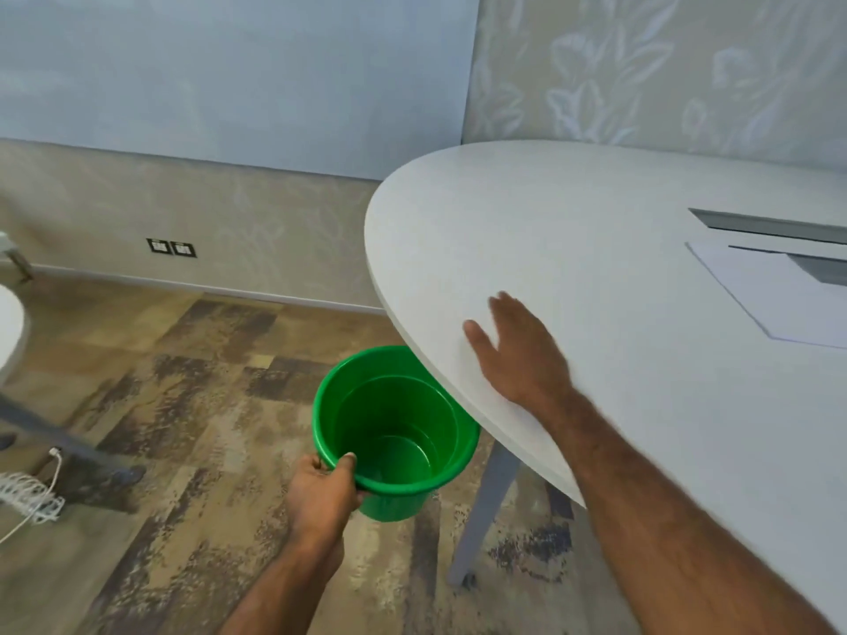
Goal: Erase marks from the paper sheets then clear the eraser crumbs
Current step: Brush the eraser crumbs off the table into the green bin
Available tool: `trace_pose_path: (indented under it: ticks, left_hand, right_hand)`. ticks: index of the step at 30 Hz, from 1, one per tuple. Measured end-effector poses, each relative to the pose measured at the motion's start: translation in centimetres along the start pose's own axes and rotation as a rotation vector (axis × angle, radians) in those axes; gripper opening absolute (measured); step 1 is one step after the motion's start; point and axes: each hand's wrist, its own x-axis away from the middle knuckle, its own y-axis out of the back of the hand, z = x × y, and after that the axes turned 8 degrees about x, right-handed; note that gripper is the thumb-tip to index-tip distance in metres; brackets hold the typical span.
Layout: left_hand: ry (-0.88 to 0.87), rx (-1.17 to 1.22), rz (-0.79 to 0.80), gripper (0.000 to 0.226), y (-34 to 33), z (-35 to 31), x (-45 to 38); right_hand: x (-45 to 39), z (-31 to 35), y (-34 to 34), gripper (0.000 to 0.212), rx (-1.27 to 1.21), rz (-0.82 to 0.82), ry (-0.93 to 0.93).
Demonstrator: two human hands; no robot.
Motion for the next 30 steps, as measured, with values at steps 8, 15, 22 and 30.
trace_pose_path:
  ticks: [8,15,22,30]
  left_hand:
    - [-0.014,-0.001,0.049,0.006,-2.0,-0.6,1.2]
    - [-0.021,-0.034,0.077,0.008,-2.3,-0.2,1.4]
    - [-0.023,-0.042,0.100,0.005,-2.3,-0.3,1.7]
    - [-0.009,-0.023,0.118,0.006,-2.7,-0.5,1.2]
  right_hand:
    - [1.5,-1.6,-0.9,0.102,0.209,0.319,-0.063]
    - [3.1,6.1,-2.4,0.095,0.093,0.295,0.253]
    - [1.1,-2.8,-0.1,0.097,0.150,0.216,-0.284]
    - [4.0,6.8,-3.1,0.103,0.174,0.253,0.129]
